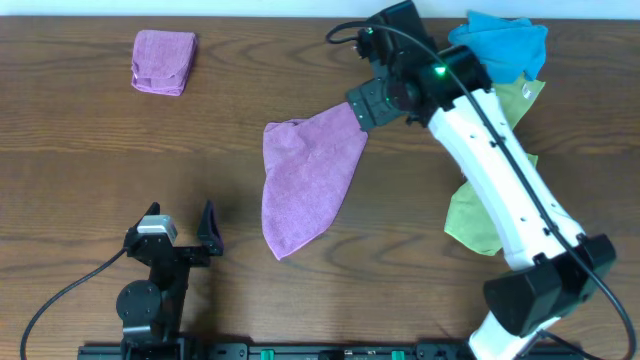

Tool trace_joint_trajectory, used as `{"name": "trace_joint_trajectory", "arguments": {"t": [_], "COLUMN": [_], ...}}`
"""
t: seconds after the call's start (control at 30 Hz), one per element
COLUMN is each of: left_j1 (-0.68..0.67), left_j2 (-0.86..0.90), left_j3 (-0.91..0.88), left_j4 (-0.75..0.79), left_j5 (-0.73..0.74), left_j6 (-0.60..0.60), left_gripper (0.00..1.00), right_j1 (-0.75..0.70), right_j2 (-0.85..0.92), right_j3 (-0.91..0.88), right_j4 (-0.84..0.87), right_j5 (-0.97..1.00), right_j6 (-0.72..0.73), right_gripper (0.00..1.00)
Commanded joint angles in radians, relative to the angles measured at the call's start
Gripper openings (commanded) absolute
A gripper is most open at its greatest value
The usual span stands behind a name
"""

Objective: Fold the cloth
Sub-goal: 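Lower the pink cloth onto the table center with the right gripper and release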

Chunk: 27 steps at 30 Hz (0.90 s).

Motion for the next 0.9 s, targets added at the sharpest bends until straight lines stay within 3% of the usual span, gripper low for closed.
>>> {"name": "trace_joint_trajectory", "arguments": {"t": [0.0, 0.27, 0.4, 0.6, 0.87], "left_j1": [-0.004, -0.004, -0.004, -0.004, -0.004], "left_j2": [-0.004, -0.004, -0.004, -0.004, -0.004], "left_j3": [-0.035, -0.035, -0.035, -0.035, -0.035], "left_j4": [-0.014, -0.014, -0.014, -0.014, -0.014], "left_j5": [-0.003, -0.003, -0.003, -0.003, -0.003], "left_j6": [-0.004, -0.004, -0.004, -0.004, -0.004], "left_gripper": [0.96, 0.95, 0.95, 0.95, 0.96], "right_j1": [-0.068, -0.128, -0.09, -0.002, 0.023], "right_j2": [0.001, 0.001, 0.002, 0.066, 0.228], "right_j3": [-0.042, -0.299, -0.371, -0.406, -0.404], "right_j4": [0.016, 0.227, 0.37, 0.614, 0.779], "right_j5": [-0.127, -0.33, -0.371, -0.338, -0.321], "right_j6": [-0.028, -0.105, -0.103, -0.099, -0.046], "right_gripper": [0.99, 0.99, 0.81, 0.81, 0.75]}}
